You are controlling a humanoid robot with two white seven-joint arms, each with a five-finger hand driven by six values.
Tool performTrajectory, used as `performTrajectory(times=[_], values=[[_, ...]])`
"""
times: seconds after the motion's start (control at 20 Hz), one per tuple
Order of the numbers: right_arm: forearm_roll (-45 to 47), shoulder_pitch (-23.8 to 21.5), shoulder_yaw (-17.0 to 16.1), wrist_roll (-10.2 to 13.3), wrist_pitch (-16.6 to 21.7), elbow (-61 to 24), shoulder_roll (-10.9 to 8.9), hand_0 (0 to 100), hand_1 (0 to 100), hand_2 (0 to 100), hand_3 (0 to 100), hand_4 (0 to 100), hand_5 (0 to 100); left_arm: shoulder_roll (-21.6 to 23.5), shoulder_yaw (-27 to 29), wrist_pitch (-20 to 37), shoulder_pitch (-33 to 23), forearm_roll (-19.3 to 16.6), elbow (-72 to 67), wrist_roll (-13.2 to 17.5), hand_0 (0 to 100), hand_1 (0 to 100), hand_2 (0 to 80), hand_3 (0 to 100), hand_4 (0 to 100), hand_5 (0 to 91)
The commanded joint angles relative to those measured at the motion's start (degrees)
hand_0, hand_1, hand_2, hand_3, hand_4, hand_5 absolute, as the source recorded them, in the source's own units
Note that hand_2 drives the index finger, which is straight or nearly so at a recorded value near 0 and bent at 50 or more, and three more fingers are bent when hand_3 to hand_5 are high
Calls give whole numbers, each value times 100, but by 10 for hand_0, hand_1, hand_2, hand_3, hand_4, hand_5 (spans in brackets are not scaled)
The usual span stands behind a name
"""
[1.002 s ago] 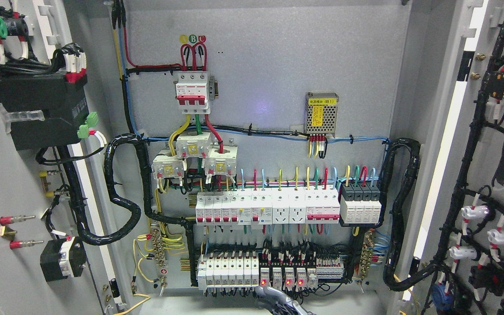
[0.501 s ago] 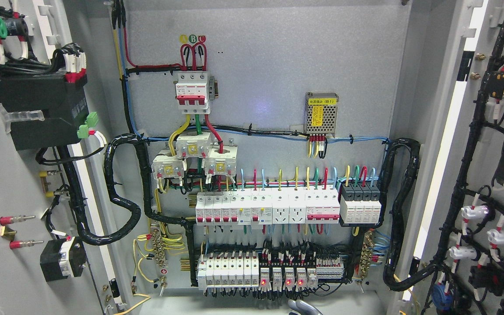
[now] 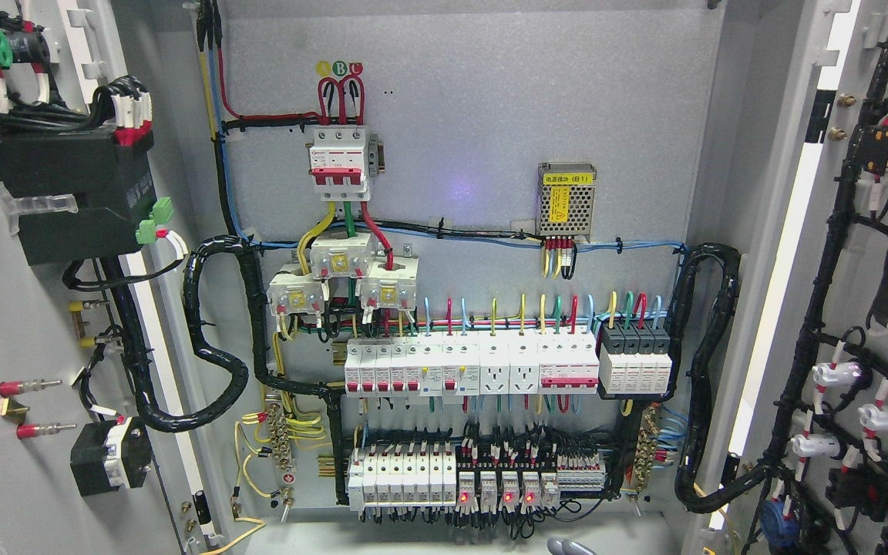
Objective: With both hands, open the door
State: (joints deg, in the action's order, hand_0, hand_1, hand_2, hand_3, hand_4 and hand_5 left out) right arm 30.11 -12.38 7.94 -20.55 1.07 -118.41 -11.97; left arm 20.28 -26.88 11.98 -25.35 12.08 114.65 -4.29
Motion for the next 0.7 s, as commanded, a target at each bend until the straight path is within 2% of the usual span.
performTrajectory(times=[0.0, 0.2, 0.35, 0.55, 0.65], values=[[-5, -239, -513, -80, 25, -130, -104, 191, 0, 0, 0, 0, 0, 73, 192, 189, 101, -4, 576, -2, 0, 0, 0, 0, 0, 0], [-5, -318, -793, -98, 25, -130, -112, 191, 0, 0, 0, 0, 0, 38, 455, 585, 162, 5, 594, -2, 0, 0, 0, 0, 0, 0], [-14, -405, -1127, -98, 25, -130, -104, 191, 0, 0, 0, 0, 0, -6, 509, 647, 215, 14, 594, -2, 0, 0, 0, 0, 0, 0], [-14, -414, -1391, -107, 33, -130, -95, 191, 0, 0, 0, 0, 0, -50, 526, 674, 425, 22, 594, -2, 0, 0, 0, 0, 0, 0], [-14, -423, -1514, -107, 34, -130, -95, 191, 0, 0, 0, 0, 0, -68, 526, 682, 575, 188, 594, -2, 0, 0, 0, 0, 0, 0]])
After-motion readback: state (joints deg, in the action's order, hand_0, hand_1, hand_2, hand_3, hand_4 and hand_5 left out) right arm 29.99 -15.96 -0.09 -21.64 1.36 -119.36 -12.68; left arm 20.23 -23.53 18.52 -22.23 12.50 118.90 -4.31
